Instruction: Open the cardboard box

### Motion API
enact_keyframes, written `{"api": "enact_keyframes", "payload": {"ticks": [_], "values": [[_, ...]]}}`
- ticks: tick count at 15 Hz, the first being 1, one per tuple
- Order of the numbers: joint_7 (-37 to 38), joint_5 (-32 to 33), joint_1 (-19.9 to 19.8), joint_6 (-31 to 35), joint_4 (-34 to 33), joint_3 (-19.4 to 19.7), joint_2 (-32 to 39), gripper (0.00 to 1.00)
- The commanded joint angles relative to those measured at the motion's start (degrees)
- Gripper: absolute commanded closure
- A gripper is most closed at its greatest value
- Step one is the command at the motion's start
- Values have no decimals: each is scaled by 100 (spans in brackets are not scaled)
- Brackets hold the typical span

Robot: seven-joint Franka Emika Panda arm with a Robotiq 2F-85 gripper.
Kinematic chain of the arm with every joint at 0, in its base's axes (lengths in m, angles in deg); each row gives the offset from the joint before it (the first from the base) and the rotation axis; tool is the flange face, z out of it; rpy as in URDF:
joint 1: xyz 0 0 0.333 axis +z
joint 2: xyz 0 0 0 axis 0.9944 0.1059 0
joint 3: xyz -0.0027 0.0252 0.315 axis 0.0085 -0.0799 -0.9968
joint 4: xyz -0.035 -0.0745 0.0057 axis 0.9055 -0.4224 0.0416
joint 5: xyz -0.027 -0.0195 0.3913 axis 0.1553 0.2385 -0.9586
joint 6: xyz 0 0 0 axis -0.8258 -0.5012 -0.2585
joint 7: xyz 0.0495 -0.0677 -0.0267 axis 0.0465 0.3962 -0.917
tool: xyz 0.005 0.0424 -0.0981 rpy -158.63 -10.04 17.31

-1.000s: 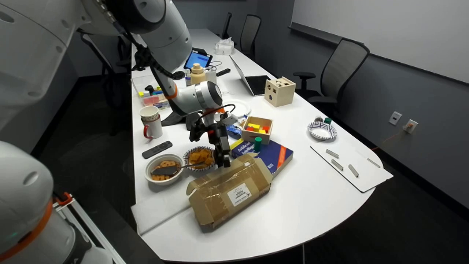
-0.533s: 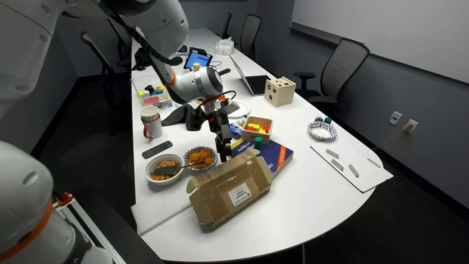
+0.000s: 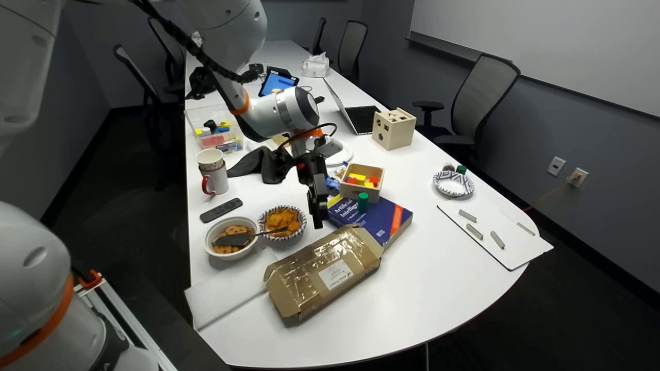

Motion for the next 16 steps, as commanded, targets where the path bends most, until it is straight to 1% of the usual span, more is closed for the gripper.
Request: {"api": "enact_keyframes", "payload": {"ticks": [1, 3, 5, 10, 13, 16], "values": [[219, -290, -390, 860, 422, -217, -310, 0], [205, -578, -541, 1497, 462, -308, -178, 0], [146, -803, -579, 2020, 559, -354, -121, 0], [128, -943, -441, 2812, 651, -295, 198, 0], [125, -959, -348, 2971, 624, -238, 425, 0], [173, -879, -219, 2798, 568, -120, 569, 0]]}}
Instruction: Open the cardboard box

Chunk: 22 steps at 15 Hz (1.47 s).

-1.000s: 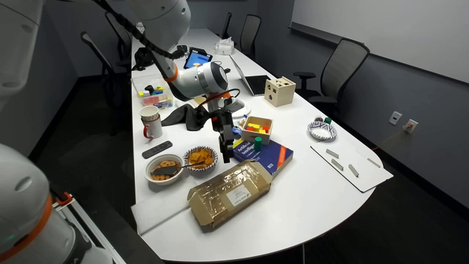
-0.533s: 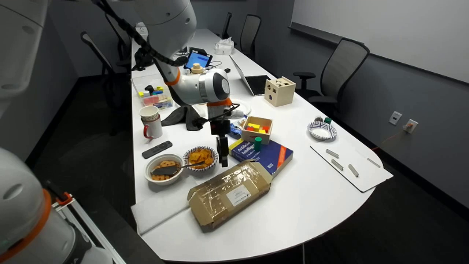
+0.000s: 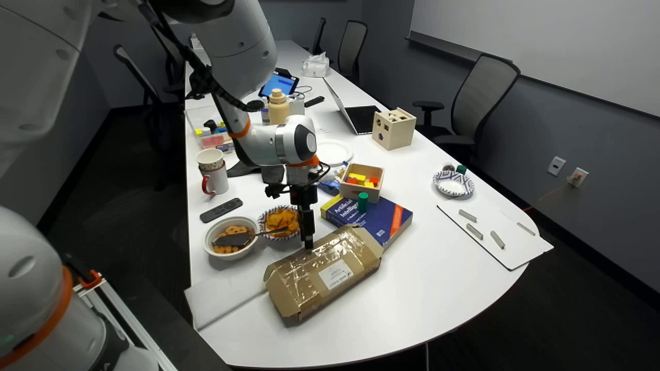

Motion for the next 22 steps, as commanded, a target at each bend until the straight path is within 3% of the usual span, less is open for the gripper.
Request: {"api": "enact_keyframes", "payload": {"ticks": [1, 6, 13, 22], "values": [[73, 36, 218, -139, -44, 209, 135, 0], [68, 191, 436, -891, -140, 406, 185, 0], [76, 496, 494, -2024, -280, 381, 27, 0], [128, 678, 267, -2569, -208, 374, -364, 0]]}}
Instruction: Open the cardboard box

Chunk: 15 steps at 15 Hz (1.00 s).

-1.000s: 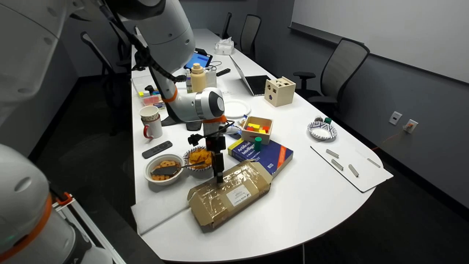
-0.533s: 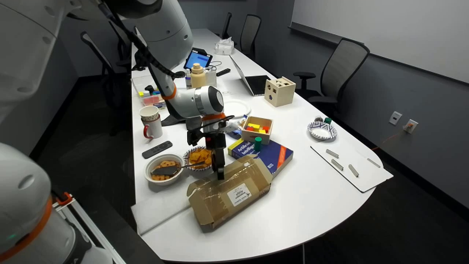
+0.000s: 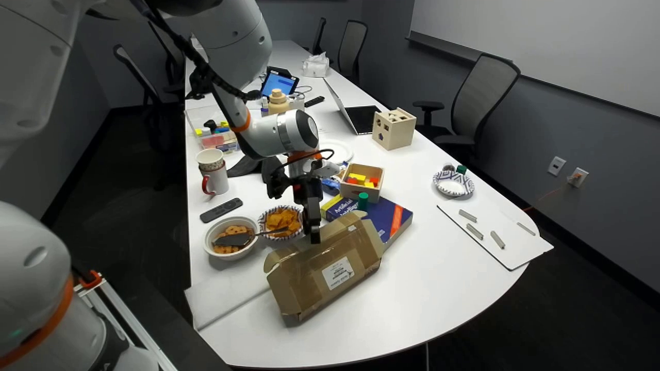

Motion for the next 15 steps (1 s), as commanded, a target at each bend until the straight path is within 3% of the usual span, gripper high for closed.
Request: {"api": "enact_keyframes", "payload": {"ticks": [1, 11, 15], "values": [[117, 150, -173, -193, 156, 15, -318, 0], [508, 288, -562, -465, 466, 205, -779, 0], [959, 700, -633, -413, 740, 319, -1018, 0]]}}
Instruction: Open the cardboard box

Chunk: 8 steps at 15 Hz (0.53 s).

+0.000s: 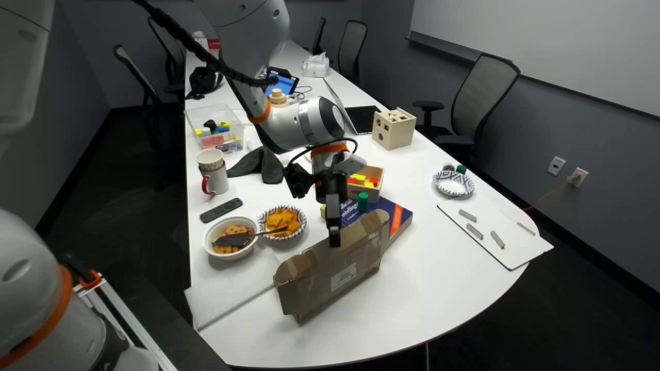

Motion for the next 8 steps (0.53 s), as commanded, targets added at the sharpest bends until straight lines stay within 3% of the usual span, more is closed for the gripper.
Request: {"api": "enact_keyframes", "payload": {"ticks": [1, 8], "values": [[467, 453, -147, 50, 496, 18, -438, 0], [1170, 735, -667, 820, 1024, 54, -424, 0]]}}
